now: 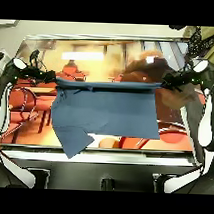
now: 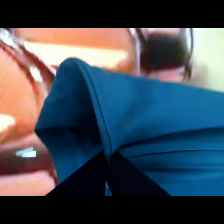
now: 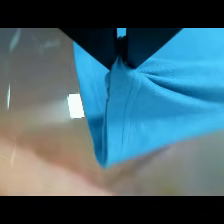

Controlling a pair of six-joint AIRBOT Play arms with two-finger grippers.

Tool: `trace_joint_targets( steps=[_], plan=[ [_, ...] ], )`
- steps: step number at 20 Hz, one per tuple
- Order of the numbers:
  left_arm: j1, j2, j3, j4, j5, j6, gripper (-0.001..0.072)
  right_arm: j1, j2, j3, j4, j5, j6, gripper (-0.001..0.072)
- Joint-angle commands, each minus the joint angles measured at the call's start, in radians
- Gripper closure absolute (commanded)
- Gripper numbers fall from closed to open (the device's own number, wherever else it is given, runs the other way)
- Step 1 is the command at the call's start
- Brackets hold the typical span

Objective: Fold the clothes and pants, and hang the long-sleeved shirts on hangers.

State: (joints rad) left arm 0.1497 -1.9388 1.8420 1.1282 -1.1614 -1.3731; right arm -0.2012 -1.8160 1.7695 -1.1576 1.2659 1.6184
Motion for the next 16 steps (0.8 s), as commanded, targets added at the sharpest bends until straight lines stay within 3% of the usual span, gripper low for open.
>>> trace_joint_targets(
  steps=[1,5,12,16],
  plan=[
    [0.019,-0.011,0.005,0.036,-0.146,0.013,0.0691,0.001,-0.01,-0.001,-0.042,0.129,-0.003,0.0679],
    [0.008,-0.018,-0.008,0.053,-0.184,0.013,0.0691,0.01,-0.022,-0.007,-0.051,0.211,0.0,0.0679],
    [-0.011,-0.018,-0.049,0.054,-0.239,0.012,0.0691,0.115,-0.022,-0.039,-0.246,0.224,0.08,0.0679],
    [-0.012,-0.019,-0.049,0.061,-0.244,0.012,0.0691,0.132,-0.037,-0.039,-0.248,0.229,0.103,0.0678]
  ],
)
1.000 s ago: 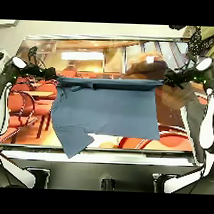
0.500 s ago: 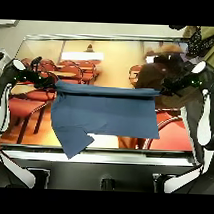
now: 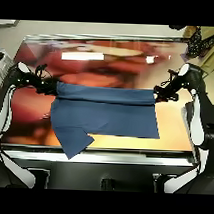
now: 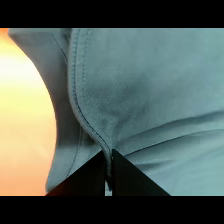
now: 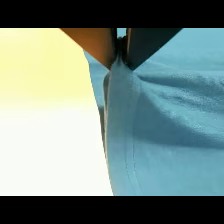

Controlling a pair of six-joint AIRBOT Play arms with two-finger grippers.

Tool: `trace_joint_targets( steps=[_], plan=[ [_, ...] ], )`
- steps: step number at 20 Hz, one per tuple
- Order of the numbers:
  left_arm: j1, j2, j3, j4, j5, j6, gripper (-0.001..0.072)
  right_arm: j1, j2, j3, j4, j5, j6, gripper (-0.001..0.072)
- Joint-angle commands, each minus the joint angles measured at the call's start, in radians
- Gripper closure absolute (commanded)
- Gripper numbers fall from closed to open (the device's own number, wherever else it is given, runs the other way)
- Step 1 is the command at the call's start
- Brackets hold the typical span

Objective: Fold the clothes and pants, and hang the long-sleeved shirts on hangers.

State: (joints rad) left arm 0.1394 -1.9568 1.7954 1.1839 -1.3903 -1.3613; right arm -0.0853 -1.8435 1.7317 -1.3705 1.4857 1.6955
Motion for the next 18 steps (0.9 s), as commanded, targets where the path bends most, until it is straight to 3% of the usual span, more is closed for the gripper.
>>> trace_joint_targets(
  steps=[1,6,7,9,10,12,13,15,18],
  plan=[
    [-0.002,-0.001,-0.003,0.005,-0.016,0.0,0.0691,0.016,-0.015,-0.001,-0.039,0.012,0.037,0.0678],
    [-0.004,-0.006,-0.005,0.006,-0.016,0.0,0.0686,0.016,-0.047,-0.002,-0.039,0.044,0.037,0.0676],
    [-0.004,-0.008,-0.005,0.005,-0.013,-0.002,0.0648,0.016,-0.054,-0.002,-0.032,0.054,0.037,0.0647],
    [-0.002,-0.007,-0.003,0.005,-0.004,-0.026,0.0645,0.016,-0.063,-0.002,-0.021,0.083,0.036,0.0523],
    [0.002,-0.004,0.001,0.005,-0.007,-0.026,0.0602,0.016,-0.063,-0.001,-0.021,0.103,0.033,0.0418],
    [0.013,0.019,0.016,0.003,-0.02,-0.027,0.029,0.009,-0.042,-0.001,-0.021,0.141,-0.014,0.0272],
    [0.026,0.044,0.016,-0.005,-0.027,-0.026,0.0225,-0.001,-0.016,-0.001,-0.02,0.139,-0.036,0.0226],
    [0.072,0.104,0.007,-0.046,-0.064,-0.032,0.0225,-0.042,0.061,-0.002,-0.013,0.113,-0.09,0.0223],
    [0.179,0.251,-0.146,-0.103,-0.077,-0.032,0.0225,-0.153,0.184,-0.048,0.119,0.074,-0.165,0.0236]
  ],
)
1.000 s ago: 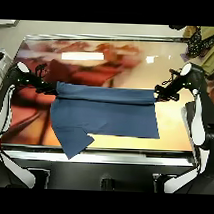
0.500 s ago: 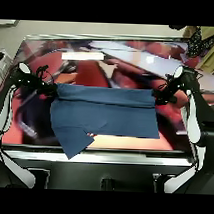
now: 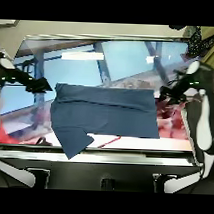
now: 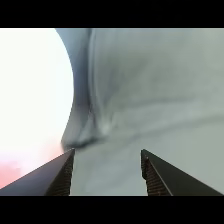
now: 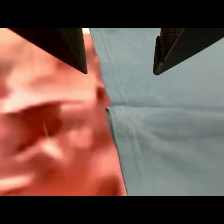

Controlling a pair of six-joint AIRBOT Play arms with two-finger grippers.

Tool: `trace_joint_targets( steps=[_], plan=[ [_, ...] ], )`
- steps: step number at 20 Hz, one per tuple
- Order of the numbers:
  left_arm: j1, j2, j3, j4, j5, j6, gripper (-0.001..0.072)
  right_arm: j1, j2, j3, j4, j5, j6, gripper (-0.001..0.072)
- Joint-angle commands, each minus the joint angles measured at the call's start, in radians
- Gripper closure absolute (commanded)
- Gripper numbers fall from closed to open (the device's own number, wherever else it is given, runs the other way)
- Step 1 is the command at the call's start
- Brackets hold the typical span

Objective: Fold the clothes and pants, and hang the long-sleeved shirts on hangers.

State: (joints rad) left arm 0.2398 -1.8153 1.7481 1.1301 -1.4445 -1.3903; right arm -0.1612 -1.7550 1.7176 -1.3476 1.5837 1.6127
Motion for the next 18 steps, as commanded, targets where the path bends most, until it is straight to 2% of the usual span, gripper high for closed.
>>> trace_joint_targets(
  steps=[1,4,8,12,18],
  plan=[
    [0.116,0.172,-0.194,-0.072,-0.013,0.0,0.0225,-0.111,0.14,-0.095,0.162,-0.037,-0.118,0.0236],
    [0.213,0.41,-0.57,-0.152,0.058,0.014,0.0225,-0.183,0.306,-0.394,0.352,-0.119,-0.233,0.0237],
    [0.23,0.693,-0.978,-0.193,0.129,0.015,0.0225,-0.19,0.478,-0.683,0.42,-0.199,-0.282,0.0237],
    [0.23,0.82,-1.2,-0.211,0.165,0.011,0.0225,-0.188,0.552,-0.754,0.455,-0.189,-0.284,0.0237],
    [0.162,0.833,-1.321,-0.227,0.206,-0.027,0.0225,-0.188,0.604,-0.754,0.472,-0.171,-0.257,0.0237]
  ],
)
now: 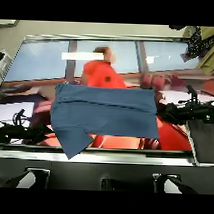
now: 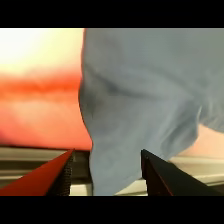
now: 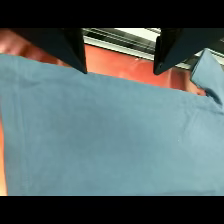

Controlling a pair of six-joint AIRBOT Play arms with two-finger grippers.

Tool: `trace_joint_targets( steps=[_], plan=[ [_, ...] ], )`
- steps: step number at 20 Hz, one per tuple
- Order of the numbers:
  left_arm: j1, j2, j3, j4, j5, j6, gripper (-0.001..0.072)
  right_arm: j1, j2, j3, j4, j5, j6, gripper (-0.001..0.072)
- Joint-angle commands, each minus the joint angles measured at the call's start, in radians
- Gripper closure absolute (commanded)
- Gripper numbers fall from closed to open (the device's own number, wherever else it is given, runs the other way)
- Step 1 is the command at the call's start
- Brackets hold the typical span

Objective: Fold the clothes and pants, and hang the long-sleeved shirts on hangers.

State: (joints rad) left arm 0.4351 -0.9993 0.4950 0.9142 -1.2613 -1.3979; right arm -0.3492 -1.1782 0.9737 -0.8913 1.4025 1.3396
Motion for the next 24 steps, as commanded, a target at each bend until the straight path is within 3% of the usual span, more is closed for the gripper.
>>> trace_joint_targets(
  steps=[1,14,15,17,19,24],
  plan=[
    [-0.056,0.017,-0.082,-0.011,0.033,-0.024,0.0225,0.0,0.034,-0.01,0.016,0.011,0.024,0.0237],
    [-0.25,-0.016,-0.151,-0.118,0.283,-0.042,0.0228,0.0,0.099,-0.01,0.016,0.032,0.033,0.0237],
    [-0.262,-0.03,-0.151,-0.119,0.284,-0.042,0.0283,0.0,0.1,-0.01,0.016,0.032,0.033,0.0237],
    [-0.268,-0.043,-0.151,-0.119,0.284,-0.042,0.0547,0.0,0.104,-0.01,0.016,0.042,0.033,0.0237],
    [-0.267,-0.042,-0.15,-0.118,0.284,-0.04,0.0672,-0.001,0.11,-0.01,0.015,0.073,0.021,0.024],
    [-0.267,-0.039,-0.15,-0.118,0.283,-0.039,0.0689,-0.068,0.113,-0.003,-0.081,-0.013,0.041,0.0236]
  ],
)
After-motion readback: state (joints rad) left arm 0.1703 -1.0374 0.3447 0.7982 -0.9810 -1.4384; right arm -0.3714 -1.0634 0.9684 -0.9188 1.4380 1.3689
